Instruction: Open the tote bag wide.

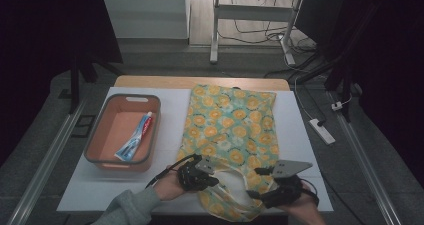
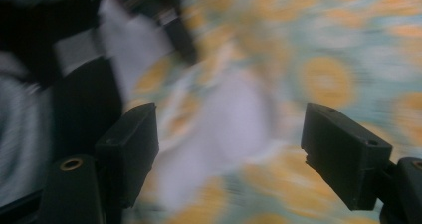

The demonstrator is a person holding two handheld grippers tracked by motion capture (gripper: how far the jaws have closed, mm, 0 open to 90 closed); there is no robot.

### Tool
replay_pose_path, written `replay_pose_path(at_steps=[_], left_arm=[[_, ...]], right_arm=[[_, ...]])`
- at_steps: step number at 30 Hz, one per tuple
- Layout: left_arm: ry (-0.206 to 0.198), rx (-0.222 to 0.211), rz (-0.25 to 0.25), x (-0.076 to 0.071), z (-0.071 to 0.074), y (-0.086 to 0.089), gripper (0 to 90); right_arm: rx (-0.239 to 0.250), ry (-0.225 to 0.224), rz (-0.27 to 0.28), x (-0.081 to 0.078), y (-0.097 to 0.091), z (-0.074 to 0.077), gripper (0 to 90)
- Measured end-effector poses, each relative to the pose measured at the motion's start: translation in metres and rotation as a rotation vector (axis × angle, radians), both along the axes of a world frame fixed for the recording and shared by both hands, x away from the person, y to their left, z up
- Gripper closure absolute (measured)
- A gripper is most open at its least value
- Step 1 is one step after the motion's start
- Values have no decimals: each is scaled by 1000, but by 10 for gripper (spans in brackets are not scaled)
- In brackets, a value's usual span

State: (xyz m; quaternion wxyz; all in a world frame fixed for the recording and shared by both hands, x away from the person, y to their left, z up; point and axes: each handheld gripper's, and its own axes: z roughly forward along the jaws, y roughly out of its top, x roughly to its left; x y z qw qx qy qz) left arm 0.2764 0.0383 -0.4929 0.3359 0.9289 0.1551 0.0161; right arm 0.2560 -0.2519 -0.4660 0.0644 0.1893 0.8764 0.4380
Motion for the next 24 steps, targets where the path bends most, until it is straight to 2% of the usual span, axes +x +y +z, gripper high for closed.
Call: replay_pose_path(at_steps=[3,6,7,8,9,12,15,17,20,21,23,24], left_arm=[[-3,-20,15,2,3,5,892],[-7,-32,27,3,6,7,892],[-8,-37,34,3,6,8,892],[-8,-47,39,4,8,11,892],[-9,-54,44,4,9,11,892],[-11,-62,49,5,10,13,892],[-14,-67,52,5,11,14,892],[-26,-69,55,4,12,15,891],[-50,-84,71,2,15,18,872],[-50,-84,71,2,15,18,826],[-83,-92,93,-4,20,23,677],[-83,-92,93,-4,20,23,609]], right_arm=[[-54,41,63,-9,24,-9,230],[-167,48,91,-13,40,-20,260],[-167,48,91,-13,40,-20,260],[-240,40,84,-13,43,-28,319],[-263,35,66,-12,43,-30,366],[-290,43,36,-8,39,-31,545],[-327,28,9,-7,36,-30,823],[-309,38,16,-7,35,-27,882],[-250,9,23,-9,34,-17,887],[-221,-4,23,-10,33,-11,888],[-168,-49,16,-12,33,5,889],[-138,-70,5,-13,33,13,889]])
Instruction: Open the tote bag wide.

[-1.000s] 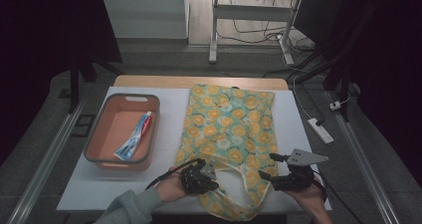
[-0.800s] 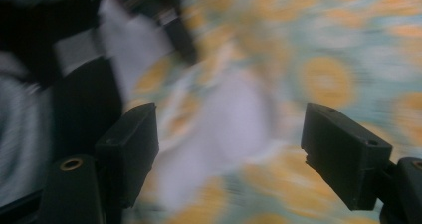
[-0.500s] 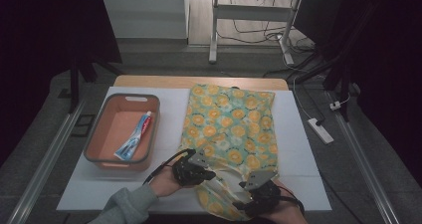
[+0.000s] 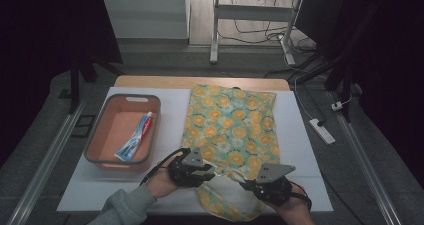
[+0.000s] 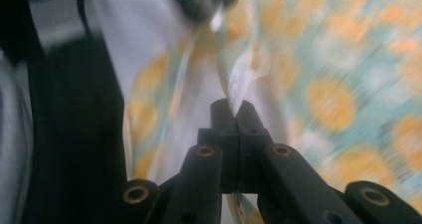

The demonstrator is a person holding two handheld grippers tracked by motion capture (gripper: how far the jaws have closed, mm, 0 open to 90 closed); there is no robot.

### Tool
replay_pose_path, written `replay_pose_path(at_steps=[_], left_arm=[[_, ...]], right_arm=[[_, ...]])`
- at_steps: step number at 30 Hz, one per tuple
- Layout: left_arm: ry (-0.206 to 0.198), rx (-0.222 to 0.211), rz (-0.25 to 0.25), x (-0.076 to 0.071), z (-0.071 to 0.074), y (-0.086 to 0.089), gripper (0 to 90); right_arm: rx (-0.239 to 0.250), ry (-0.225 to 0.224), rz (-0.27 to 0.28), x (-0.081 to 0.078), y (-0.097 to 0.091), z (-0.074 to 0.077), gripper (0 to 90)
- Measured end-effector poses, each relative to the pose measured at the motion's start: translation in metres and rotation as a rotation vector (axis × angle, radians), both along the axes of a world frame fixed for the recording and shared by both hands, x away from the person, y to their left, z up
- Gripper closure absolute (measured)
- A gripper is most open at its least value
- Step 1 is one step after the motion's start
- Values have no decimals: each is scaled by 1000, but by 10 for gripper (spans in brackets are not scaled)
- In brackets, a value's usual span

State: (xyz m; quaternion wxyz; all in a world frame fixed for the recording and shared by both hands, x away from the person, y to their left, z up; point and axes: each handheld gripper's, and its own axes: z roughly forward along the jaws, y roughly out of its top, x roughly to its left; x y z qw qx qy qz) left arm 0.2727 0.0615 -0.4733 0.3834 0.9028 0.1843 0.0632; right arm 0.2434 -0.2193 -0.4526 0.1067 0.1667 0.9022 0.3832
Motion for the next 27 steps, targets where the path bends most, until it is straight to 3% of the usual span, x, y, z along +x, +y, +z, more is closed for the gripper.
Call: replay_pose_path(at_steps=[2,5,9,12,14,16,18,19,20,21,22,24,26,27], left_arm=[[-52,20,50,-8,3,9,443],[-70,82,103,-12,3,17,309],[-63,110,140,-9,-1,20,274],[-92,131,203,-2,-5,16,286],[-104,128,261,9,-6,15,339],[-104,134,279,12,-7,15,374],[-94,135,310,19,-8,16,527],[-87,138,308,21,-9,18,597],[-78,138,311,23,-9,18,597],[-70,140,310,23,-9,19,742],[-54,127,291,22,-8,21,810],[-43,119,275,21,-5,23,867],[-24,63,234,12,7,31,875],[-24,63,234,12,7,31,875]], right_arm=[[62,-42,-14,0,-1,16,888],[97,-105,-43,2,-5,31,889],[150,-119,-83,11,-18,41,889],[180,-123,-107,16,-28,45,888],[189,-132,-118,18,-33,48,888],[194,-134,-122,19,-35,50,888],[213,-138,-137,24,-44,54,888],[217,-142,-145,26,-47,56,888],[217,-142,-145,26,-47,56,888],[221,-151,-162,30,-52,57,888],[226,-148,-170,33,-54,58,888],[235,-149,-176,39,-58,60,888],[254,-157,-174,42,-60,65,888],[256,-167,-171,42,-60,69,888]])
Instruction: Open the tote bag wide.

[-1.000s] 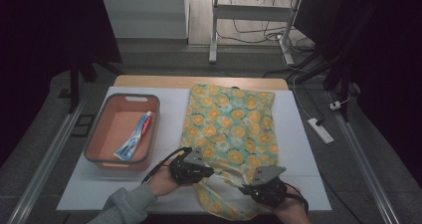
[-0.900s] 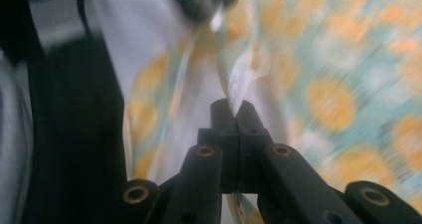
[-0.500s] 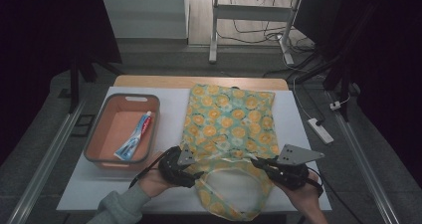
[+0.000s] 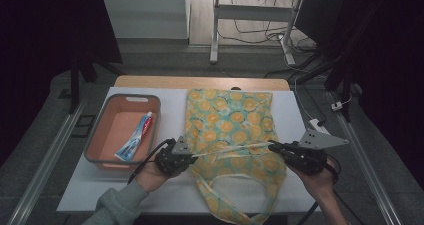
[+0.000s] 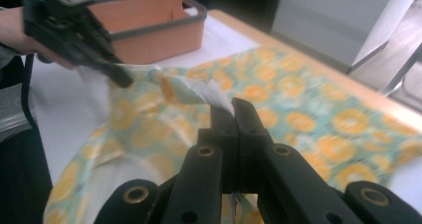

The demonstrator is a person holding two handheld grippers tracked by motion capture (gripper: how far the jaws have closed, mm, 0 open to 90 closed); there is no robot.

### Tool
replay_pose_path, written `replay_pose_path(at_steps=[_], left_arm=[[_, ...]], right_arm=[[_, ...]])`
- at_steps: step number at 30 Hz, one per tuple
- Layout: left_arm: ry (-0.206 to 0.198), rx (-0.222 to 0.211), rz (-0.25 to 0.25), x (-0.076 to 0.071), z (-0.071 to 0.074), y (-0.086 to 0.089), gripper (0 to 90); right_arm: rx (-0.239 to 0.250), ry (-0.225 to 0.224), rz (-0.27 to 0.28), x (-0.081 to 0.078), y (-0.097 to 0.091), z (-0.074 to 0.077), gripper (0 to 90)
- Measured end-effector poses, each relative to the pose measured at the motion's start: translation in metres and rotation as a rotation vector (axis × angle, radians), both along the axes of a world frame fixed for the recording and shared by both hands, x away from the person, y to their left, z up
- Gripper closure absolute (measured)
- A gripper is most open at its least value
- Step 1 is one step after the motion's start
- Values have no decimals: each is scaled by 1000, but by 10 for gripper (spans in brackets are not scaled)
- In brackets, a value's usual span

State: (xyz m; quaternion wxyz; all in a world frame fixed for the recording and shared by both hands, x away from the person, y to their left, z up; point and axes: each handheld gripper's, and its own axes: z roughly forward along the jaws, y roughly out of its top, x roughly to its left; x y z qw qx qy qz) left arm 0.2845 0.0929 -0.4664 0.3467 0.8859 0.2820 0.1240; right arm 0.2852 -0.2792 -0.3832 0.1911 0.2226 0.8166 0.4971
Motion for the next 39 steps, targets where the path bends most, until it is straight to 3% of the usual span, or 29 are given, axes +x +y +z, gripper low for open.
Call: replay_pose_path(at_steps=[2,4,6,8,9,10,14,16,18,19,20,22,23,24,25,27,28,29,31,32,33,35,36,37,39], left_arm=[[-2,-51,-24,-7,11,8,875],[-30,-85,-13,-11,25,20,875],[-38,-91,2,-10,28,23,874],[-23,-105,42,0,28,30,874],[-16,-102,50,3,26,30,874],[-16,-102,50,3,26,30,874],[11,-79,46,12,19,25,872],[21,-68,46,15,17,21,872],[33,-53,46,20,14,19,871],[42,-46,48,23,12,18,870],[53,-40,59,28,10,17,869],[58,-39,62,30,9,17,869],[64,-41,66,32,8,16,869],[68,-41,69,34,7,16,869],[71,-43,70,34,7,15,870],[74,-37,68,35,7,14,870],[75,-37,67,35,7,14,870],[76,-38,67,35,7,14,870],[78,-42,68,35,7,16,870],[78,-42,68,35,7,16,870],[79,-42,71,35,8,16,870],[80,-44,71,35,8,17,870],[80,-44,71,35,8,17,870],[78,-45,70,34,8,17,871],[79,-42,65,33,8,17,870]], right_arm=[[-1,-13,2,0,0,4,888],[13,-40,16,1,4,16,888],[15,-42,19,4,7,18,888],[-20,-34,-5,24,17,14,888],[-66,-35,-32,34,20,8,888],[-95,-15,-49,46,23,1,888],[-96,137,-85,96,24,-36,888],[-111,182,-93,113,27,-54,888],[-124,204,-94,119,30,-63,888],[-141,214,-95,124,33,-71,888],[-158,259,-99,133,38,-89,888],[-171,271,-99,135,40,-95,888],[-198,304,-98,139,43,-110,887],[-198,304,-98,139,43,-110,887],[-188,353,-96,142,43,-122,839],[-171,411,-98,142,42,-124,538],[-145,434,-95,139,42,-119,429],[-116,431,-93,132,40,-111,369],[-80,378,-84,113,36,-89,260],[-80,378,-84,113,36,-89,260],[-59,326,-80,89,30,-68,232],[-54,314,-87,65,22,-56,225],[-54,314,-87,65,22,-56,225],[-76,312,-113,42,15,-56,235],[-85,319,-127,33,11,-61,253]])
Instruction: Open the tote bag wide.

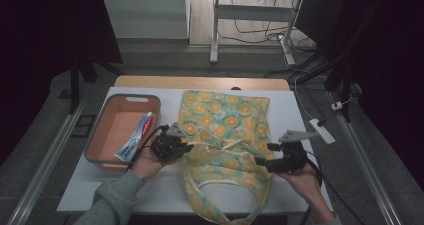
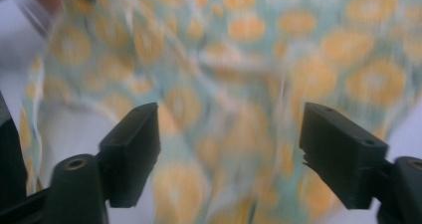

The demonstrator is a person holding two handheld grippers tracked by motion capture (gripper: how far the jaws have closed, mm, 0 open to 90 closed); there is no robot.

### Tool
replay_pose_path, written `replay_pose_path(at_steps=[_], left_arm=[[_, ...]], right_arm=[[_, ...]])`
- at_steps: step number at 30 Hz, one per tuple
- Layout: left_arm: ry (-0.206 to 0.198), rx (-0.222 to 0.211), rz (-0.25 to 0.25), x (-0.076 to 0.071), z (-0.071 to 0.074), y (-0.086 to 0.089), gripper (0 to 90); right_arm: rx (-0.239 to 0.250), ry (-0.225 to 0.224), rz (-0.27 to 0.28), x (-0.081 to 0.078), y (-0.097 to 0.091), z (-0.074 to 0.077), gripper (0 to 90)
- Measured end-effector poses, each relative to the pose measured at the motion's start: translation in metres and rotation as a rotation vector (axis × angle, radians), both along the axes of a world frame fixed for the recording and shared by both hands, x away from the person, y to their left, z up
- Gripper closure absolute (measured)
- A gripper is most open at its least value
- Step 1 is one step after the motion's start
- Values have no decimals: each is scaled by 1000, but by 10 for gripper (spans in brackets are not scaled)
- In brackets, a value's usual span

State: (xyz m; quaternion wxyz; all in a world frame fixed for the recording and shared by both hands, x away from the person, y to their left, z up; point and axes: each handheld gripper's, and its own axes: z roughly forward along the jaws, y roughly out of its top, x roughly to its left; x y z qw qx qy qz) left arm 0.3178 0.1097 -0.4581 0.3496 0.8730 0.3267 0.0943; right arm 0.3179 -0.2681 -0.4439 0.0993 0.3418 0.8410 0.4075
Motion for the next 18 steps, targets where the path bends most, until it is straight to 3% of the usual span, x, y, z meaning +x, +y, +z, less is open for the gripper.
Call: replay_pose_path(at_steps=[1,2,3,5,7,8,10,12,13,14,15,16,17,18], left_arm=[[0,0,0,-1,0,0,870],[1,0,0,-1,0,0,870],[5,2,-3,-2,0,0,870],[5,1,-6,-3,1,1,870],[6,-7,-11,-5,2,3,870],[12,-28,-18,-8,5,8,871],[2,-50,-24,-13,12,16,872],[-14,-99,-29,-20,22,26,872],[-14,-99,-29,-20,22,26,873],[-49,-149,-33,-28,38,37,873],[-49,-149,-33,-28,38,37,873],[-71,-175,-30,-32,47,42,873],[-101,-205,-31,-38,59,49,873],[-118,-225,-33,-41,66,53,873]], right_arm=[[-54,11,-29,-15,-5,-16,304],[-54,11,-29,-15,-5,-16,304],[-112,46,-37,-22,-11,-36,408],[-156,83,-24,-22,-13,-48,621],[-214,92,-21,-22,-13,-53,847],[-215,89,-2,-22,-13,-49,875],[-174,42,26,-27,-14,-31,882],[-101,-35,46,-37,-15,-5,883],[-67,-76,50,-42,-16,8,884],[-32,-115,54,-48,-18,22,884],[0,-159,56,-54,-19,36,884],[0,-159,56,-54,-19,36,884],[66,-246,62,-68,-23,67,884],[82,-275,62,-72,-24,76,884]])
